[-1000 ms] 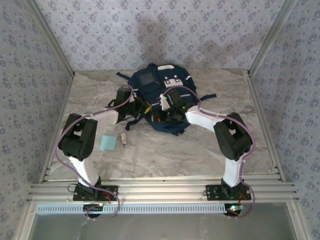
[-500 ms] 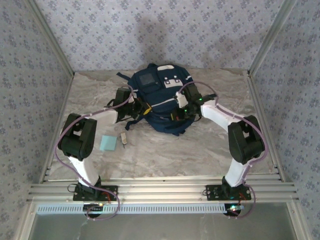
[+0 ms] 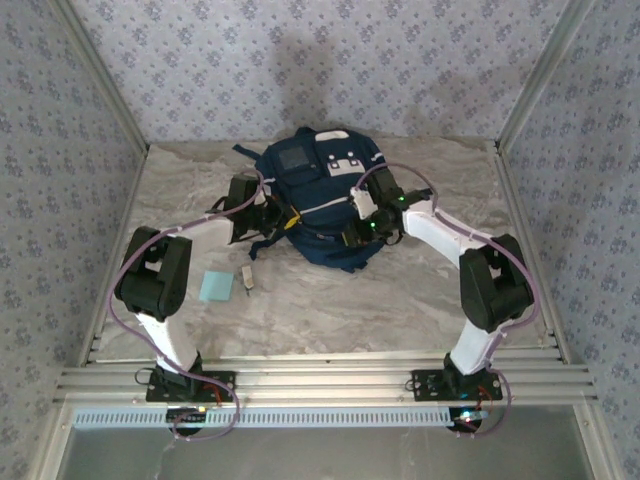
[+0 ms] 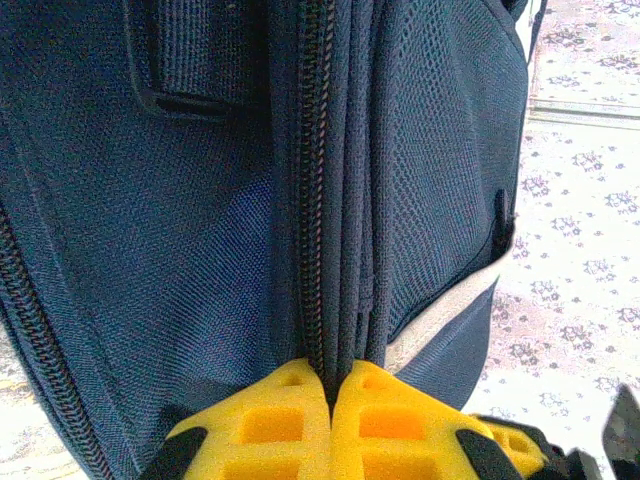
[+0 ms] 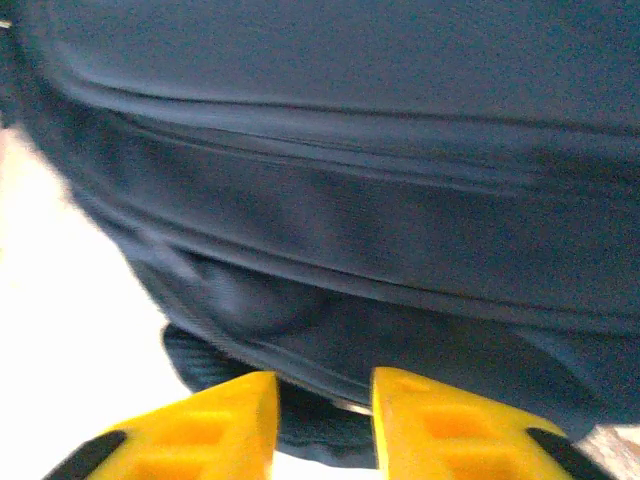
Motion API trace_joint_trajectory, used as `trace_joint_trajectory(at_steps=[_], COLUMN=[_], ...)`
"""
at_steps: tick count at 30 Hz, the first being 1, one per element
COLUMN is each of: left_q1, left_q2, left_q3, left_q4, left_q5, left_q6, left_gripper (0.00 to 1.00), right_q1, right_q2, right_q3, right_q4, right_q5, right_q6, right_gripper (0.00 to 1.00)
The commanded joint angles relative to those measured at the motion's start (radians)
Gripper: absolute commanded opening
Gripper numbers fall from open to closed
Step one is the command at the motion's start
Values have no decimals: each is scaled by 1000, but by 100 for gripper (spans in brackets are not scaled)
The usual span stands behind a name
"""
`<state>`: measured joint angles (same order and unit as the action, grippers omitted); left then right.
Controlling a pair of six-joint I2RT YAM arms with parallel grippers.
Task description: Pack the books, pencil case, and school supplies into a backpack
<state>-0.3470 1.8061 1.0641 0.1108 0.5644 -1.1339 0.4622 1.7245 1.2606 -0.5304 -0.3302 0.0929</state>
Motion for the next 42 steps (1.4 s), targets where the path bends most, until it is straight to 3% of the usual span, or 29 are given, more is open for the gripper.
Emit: trace_joint_trajectory(at_steps=[1, 4, 8, 19, 26, 42], left_q1=[2, 2, 0, -7, -16, -39], left_q2=[-47, -49, -54, -63, -56, -25], left_q3=[31, 27, 22, 23, 22, 14], left_q4=[-19, -19, -14, -18, -14, 20], left_q5=[20, 20, 19, 17, 16, 11], left_q6=[14, 13, 7, 1, -4, -30], left_gripper=[0, 0, 0, 0, 0, 0], right_q1=[11, 42, 82, 115, 122, 146], right_q2=[-39, -8, 52, 133, 136, 78], right_q3=[-15, -6, 20, 47, 47, 2], right_q4=[77, 111, 122, 210, 253, 303], right_q5=[-94, -105, -92, -57, -50, -15], right_q6=[9, 20, 28, 57, 78, 126], right_gripper=[52, 62, 64, 57, 42, 44])
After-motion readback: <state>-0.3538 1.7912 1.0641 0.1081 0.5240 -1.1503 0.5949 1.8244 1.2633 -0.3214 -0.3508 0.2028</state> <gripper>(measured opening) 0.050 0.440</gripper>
